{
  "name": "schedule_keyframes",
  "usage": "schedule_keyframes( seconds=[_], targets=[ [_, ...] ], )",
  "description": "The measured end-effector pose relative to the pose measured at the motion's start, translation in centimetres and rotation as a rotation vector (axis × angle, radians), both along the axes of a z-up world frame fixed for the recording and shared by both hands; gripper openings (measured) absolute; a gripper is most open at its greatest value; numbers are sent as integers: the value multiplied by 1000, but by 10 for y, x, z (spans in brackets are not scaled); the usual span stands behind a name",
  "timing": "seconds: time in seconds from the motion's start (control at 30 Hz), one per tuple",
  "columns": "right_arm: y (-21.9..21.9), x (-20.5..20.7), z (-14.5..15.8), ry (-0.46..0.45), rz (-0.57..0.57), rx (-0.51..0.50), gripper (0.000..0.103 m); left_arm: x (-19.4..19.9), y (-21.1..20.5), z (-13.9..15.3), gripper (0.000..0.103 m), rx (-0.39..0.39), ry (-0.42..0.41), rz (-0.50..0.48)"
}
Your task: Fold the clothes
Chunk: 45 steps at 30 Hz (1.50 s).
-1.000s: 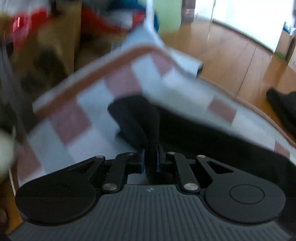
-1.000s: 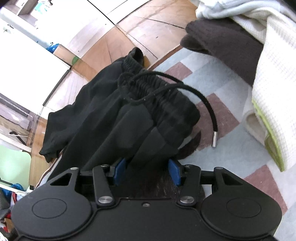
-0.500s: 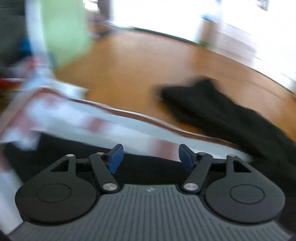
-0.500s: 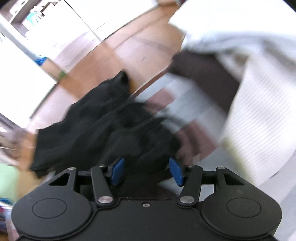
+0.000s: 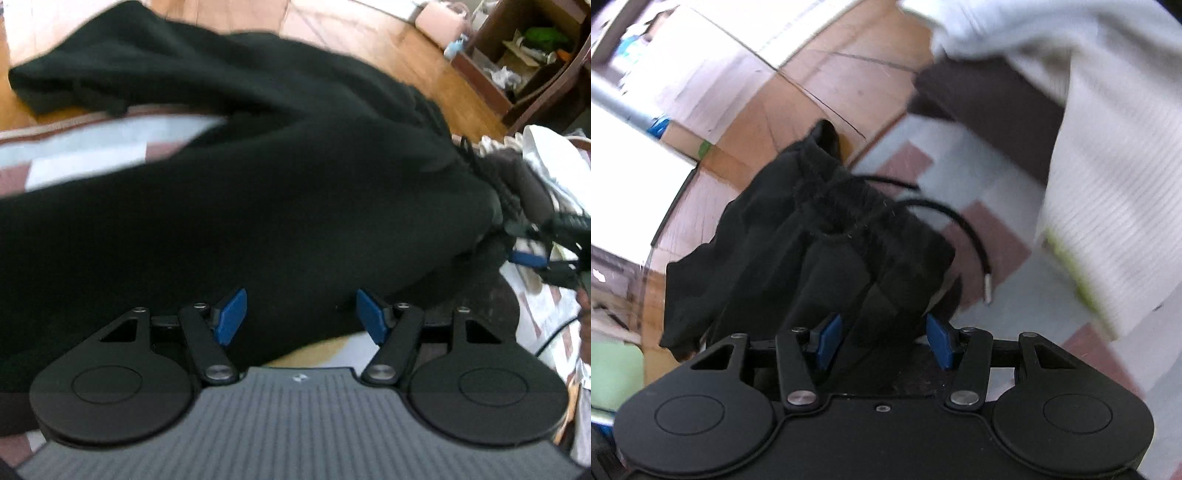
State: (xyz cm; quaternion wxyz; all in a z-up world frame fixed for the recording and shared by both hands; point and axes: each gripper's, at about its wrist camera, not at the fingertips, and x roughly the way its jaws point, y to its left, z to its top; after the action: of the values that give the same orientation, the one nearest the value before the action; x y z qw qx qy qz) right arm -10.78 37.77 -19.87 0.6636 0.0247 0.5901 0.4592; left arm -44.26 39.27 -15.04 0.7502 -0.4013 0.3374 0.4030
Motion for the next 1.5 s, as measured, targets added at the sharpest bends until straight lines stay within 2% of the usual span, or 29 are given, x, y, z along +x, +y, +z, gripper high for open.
schedule_keyframes(
  seconds=[0.03, 0.07, 0.1, 0.2, 0.23, 0.27, 0.3, 0.37, 0.43, 0.47, 0.53, 0.6, 0.63, 0.73, 0.8, 0.9, 0.97, 1.03, 1.1, 1.13, 1.17, 1.2, 1.23, 1.33, 1.37, 1.4, 1.43, 1.47, 1.5],
  targets=[
    [6, -1, -5, 14, -5, -2, 35, -2, 0, -1, 66, -7, -7, 8],
    [16, -2, -8, 14, 25, 8, 9, -3, 0, 2, 66, 0, -15, 23],
    [28, -7, 2, -15, 105, 37, 9, -2, -1, 7, 66, 24, -19, 46],
    [29, -42, 83, -338, 324, 292, 8, -18, 0, 21, 66, 127, 6, 109],
    [23, -40, 99, -346, 334, 330, 7, -25, 3, 24, 66, 139, 16, 124],
    [15, -34, 108, -341, 323, 336, 6, -32, 5, 24, 66, 134, 20, 138],
    [9, -27, 109, -374, 311, 299, 6, -38, 7, 24, 66, 120, 12, 149],
    [8, -21, 95, -536, 310, 159, 7, -49, 12, 22, 66, 72, -18, 158],
    [23, -12, 58, -537, 296, -43, 8, -54, 17, 17, 66, 11, -45, 154],
    [30, -7, 39, -535, 287, -143, 12, -55, 19, 13, 66, -18, -48, 156],
    [36, -9, 22, -483, 198, -210, 19, -51, 18, 11, 66, -31, -56, 130],
    [36, -21, 26, -529, 159, -199, 25, -44, 16, 11, 66, -22, -64, 89],
    [35, -27, 29, -543, 145, -192, 34, -40, 15, 11, 66, -17, -68, 68],
    [33, -29, 37, -522, 118, -184, 34, -24, 7, 16, 66, 17, -82, -16],
    [26, -17, 42, -438, 52, -174, 35, -2, 0, 22, 67, 52, -85, -121],
    [5, -10, 50, -275, -35, -93, 35, 26, -17, 24, 74, 67, -86, -307],
    [4, -7, 50, -179, 27, -46, 35, 46, -27, 20, 81, 69, -48, -405],
    [8, -16, 45, -98, 104, -13, 35, 61, -34, 14, 82, 83, 33, -449],
    [10, -26, 38, -54, 160, -5, 36, 69, -36, 7, 77, 101, 91, -454],
    [12, -31, 32, -44, 174, -12, 40, 70, -35, 4, 57, 106, 104, -447],
    [14, -37, 25, -32, 190, -16, 51, 71, -31, 1, 26, 95, 103, -439],
    [17, -42, 18, -21, 205, -19, 59, 70, -23, -2, 12, 60, 80, -430],
    [19, -48, 13, -37, 213, -14, 71, 65, -16, -3, 7, 10, 32, -409],
    [31, -59, 0, -93, 275, 28, 83, 43, 0, -7, 4, -81, -105, -311],
    [38, -61, -3, -121, 312, 40, 80, 35, 5, -7, 3, -103, -145, -282],
    [46, -63, -5, -148, 349, 53, 70, 28, 9, -7, 3, -123, -187, -256],
    [45, -63, 4, -170, 379, 92, 27, 21, 11, -4, 3, -141, -234, -239],
    [44, -64, 13, -192, 409, 131, 19, 13, 10, 0, 3, -157, -286, -228],
    [43, -65, 22, -213, 438, 171, 19, 4, 6, 5, 3, -174, -336, -223]
  ],
)
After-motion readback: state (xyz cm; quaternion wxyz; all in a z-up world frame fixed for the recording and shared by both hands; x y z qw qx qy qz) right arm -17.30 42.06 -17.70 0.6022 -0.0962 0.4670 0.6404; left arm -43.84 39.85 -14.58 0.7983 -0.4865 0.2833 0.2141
